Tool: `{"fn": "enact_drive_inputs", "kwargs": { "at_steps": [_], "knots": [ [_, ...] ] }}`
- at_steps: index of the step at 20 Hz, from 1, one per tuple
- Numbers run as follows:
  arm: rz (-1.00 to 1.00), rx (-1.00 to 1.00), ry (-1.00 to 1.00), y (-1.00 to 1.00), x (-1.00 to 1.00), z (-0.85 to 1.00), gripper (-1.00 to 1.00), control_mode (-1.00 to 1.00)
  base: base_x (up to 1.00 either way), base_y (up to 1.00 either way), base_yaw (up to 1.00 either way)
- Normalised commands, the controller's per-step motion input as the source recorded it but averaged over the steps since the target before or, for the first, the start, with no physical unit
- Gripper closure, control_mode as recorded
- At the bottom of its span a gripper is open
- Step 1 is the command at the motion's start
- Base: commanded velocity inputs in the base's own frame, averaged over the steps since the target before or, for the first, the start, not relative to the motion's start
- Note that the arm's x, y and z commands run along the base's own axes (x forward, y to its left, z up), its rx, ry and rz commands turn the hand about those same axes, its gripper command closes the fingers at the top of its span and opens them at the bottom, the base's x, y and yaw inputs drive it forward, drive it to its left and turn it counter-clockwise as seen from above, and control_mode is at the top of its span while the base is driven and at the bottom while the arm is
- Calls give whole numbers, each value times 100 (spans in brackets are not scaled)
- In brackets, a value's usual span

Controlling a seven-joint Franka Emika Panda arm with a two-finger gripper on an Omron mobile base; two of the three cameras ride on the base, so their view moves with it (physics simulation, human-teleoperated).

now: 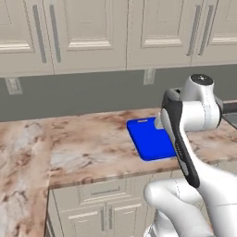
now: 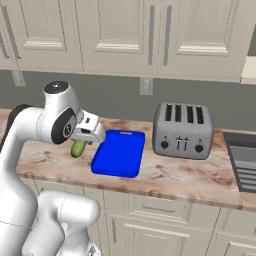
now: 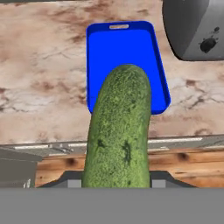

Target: Place the two vegetables and bowl onto the tray for setting up a vegetable dip station.

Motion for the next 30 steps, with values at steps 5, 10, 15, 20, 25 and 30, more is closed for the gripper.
{"fn": "enact_drive_inputs", "kwargs": {
  "at_steps": [5,10,15,20,25,30],
  "knots": [
    [0,0,0,0,0,0,100,100,65,-11,0],
    [0,0,0,0,0,0,100,100,19,-14,0],
    [0,0,0,0,0,0,100,-100,0,0,0],
    [-3,0,0,0,6,-4,100,-100,0,0,0],
    [-29,0,0,2,16,-26,100,-100,0,0,0],
    [-36,0,0,8,26,-22,100,-100,0,0,0]
  ]
}}
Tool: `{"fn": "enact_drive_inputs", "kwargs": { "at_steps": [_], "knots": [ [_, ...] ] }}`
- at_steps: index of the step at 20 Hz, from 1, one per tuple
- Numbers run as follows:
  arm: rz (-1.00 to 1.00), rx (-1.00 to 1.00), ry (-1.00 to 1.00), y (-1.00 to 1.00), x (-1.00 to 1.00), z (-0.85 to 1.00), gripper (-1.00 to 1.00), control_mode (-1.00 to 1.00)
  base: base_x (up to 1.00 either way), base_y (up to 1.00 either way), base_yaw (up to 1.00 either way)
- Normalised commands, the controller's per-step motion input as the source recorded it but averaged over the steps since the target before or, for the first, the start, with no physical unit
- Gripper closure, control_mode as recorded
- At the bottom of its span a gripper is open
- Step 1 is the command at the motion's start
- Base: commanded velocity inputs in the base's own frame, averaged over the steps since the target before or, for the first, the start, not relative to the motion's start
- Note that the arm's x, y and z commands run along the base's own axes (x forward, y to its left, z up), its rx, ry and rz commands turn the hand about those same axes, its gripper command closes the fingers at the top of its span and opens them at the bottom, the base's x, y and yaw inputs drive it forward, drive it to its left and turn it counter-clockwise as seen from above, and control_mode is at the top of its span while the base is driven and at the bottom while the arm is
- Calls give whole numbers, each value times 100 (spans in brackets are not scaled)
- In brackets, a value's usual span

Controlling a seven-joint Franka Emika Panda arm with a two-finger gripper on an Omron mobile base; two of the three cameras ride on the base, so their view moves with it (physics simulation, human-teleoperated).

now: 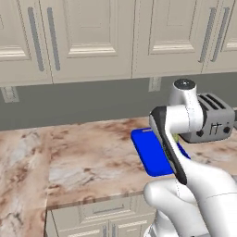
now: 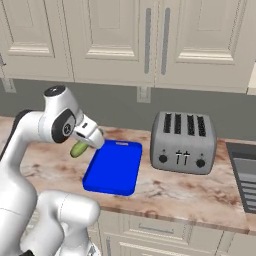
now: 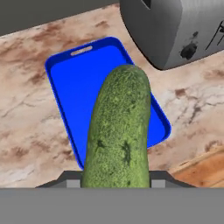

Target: Place the two vegetables and bowl onto the tray for setting up a vegetable dip station.

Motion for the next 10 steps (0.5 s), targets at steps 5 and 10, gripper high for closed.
{"fn": "enact_drive_inputs", "kwargs": {
  "at_steps": [5,10],
  "knots": [
    [-23,6,1,0,42,-16,100,-100,0,0,0],
    [-9,14,10,-1,33,-21,100,-100,0,0,0]
  ]
}}
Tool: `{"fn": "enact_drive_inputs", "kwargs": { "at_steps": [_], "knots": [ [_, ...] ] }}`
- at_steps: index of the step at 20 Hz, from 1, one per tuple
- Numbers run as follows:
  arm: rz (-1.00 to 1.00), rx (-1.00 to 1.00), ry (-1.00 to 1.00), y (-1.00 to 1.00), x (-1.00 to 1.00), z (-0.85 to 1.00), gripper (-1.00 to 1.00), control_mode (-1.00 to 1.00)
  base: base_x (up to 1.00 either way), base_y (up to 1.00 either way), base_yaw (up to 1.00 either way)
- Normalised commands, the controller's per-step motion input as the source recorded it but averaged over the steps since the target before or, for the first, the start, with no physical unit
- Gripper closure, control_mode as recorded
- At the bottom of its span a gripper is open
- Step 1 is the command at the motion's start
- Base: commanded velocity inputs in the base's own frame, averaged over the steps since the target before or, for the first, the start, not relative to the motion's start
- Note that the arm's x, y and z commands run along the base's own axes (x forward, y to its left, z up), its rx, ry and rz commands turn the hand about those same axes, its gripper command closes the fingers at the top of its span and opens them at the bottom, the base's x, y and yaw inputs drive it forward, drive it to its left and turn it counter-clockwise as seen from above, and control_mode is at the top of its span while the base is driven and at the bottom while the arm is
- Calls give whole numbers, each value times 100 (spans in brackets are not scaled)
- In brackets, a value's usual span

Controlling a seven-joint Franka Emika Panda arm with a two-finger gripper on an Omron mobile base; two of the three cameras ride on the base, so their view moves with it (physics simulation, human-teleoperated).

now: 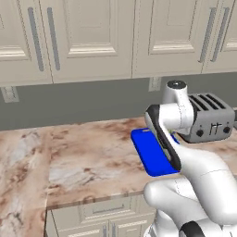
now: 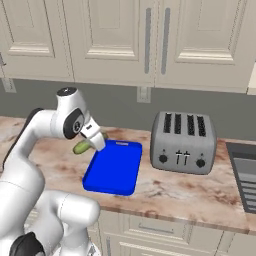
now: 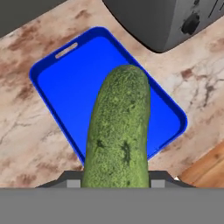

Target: Place the two vegetables and bowl onto the tray for setting up a vegetable dip station.

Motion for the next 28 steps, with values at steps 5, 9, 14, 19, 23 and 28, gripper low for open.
{"fn": "enact_drive_inputs", "kwargs": {
  "at_steps": [5,9,14,19,23,28],
  "knots": [
    [-6,10,5,0,28,-41,100,-100,0,0,0],
    [-6,2,0,0,33,-46,100,-100,0,0,0],
    [-4,0,0,-4,34,-40,100,-100,0,0,0],
    [-5,0,0,-22,27,-11,100,-100,0,0,0],
    [-6,0,0,-20,25,-19,100,-100,0,0,0],
    [-15,6,0,0,29,-18,100,-100,0,0,0]
  ]
}}
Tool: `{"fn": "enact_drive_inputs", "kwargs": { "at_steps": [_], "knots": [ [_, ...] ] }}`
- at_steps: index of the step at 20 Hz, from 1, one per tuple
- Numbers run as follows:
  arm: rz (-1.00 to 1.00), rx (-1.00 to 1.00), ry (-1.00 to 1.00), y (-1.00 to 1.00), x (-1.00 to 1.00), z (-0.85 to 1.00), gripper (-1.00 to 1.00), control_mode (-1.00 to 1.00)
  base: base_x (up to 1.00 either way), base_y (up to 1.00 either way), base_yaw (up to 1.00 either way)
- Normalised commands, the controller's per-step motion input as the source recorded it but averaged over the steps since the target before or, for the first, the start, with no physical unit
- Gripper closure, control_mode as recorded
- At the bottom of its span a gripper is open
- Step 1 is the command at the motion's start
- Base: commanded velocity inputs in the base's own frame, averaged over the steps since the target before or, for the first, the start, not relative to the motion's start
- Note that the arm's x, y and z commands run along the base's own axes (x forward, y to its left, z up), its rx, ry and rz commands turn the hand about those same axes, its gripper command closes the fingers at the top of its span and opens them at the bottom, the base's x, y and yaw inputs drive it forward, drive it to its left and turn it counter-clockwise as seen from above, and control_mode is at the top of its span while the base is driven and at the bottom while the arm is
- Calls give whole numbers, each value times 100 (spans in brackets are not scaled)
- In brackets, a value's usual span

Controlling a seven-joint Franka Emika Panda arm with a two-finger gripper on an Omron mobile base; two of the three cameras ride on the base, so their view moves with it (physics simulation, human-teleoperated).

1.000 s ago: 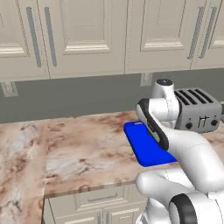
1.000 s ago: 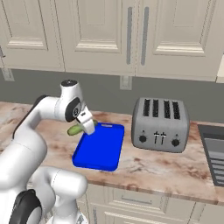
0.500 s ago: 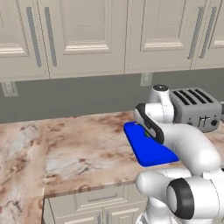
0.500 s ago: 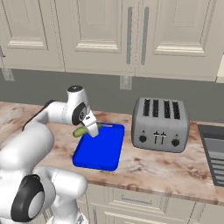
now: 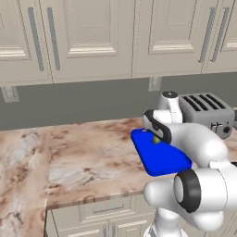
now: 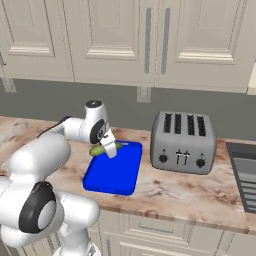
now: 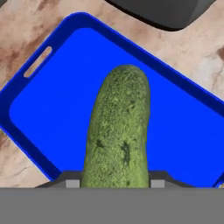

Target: Place the two vegetables and bowl onto the tray for setting up a vegetable dip station.

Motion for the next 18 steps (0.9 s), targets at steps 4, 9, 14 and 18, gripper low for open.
{"fn": "enact_drive_inputs", "kwargs": {
  "at_steps": [4,9,14,18],
  "knots": [
    [-13,14,0,0,34,-24,100,-100,0,0,0],
    [-9,8,0,0,36,-28,100,-100,0,0,0],
    [-3,0,0,0,42,-12,100,-100,0,0,0],
    [-1,0,0,-1,34,-4,100,-100,0,0,0]
  ]
}}
